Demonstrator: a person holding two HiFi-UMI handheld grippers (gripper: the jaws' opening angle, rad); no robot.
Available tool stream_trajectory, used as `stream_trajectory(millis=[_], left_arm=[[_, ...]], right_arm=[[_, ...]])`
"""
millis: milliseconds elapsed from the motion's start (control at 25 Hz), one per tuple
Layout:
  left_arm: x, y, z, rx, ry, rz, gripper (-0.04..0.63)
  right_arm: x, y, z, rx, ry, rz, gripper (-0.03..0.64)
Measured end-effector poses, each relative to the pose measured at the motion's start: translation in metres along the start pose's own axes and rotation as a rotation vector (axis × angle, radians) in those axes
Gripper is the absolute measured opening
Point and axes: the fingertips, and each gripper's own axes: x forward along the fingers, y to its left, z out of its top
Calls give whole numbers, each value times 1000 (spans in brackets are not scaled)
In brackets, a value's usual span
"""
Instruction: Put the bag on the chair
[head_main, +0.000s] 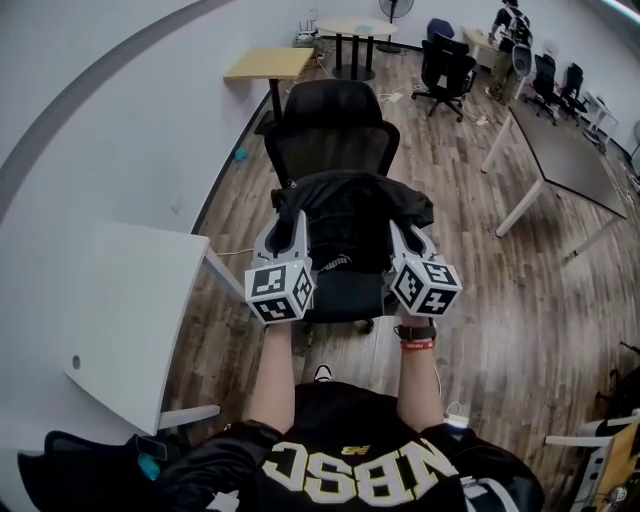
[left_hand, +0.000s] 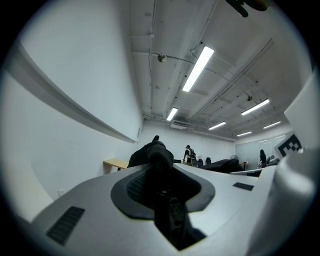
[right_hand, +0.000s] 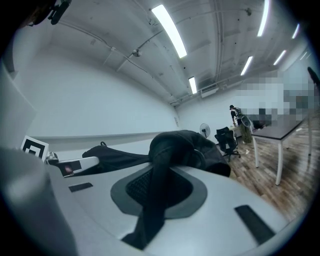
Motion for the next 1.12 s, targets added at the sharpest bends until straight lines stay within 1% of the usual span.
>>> stream_trajectory(millis=[160,280,360,520,800,1120], left_arm=[[22,18,-3,-8,1,-17,103],[35,25,-15,-10,19,-37,106],[42,27,-21,-14,28,-49,107],[59,32,-21,-21,21,-58,107],[92,53,-35,-16,36,-35,107],[142,63,-56,-7,84,-5,109]], right_arm=[[32,6,-1,-1,-10,-17,44],[51,10,-7,-11,1,-29,46],[60,7,-9,-13,6,-36,46],[76,1,-4,-7,-4,-40,46],[117,-7,-16,8,19,-24,48],[167,-33,-25,28,73,-8,49]])
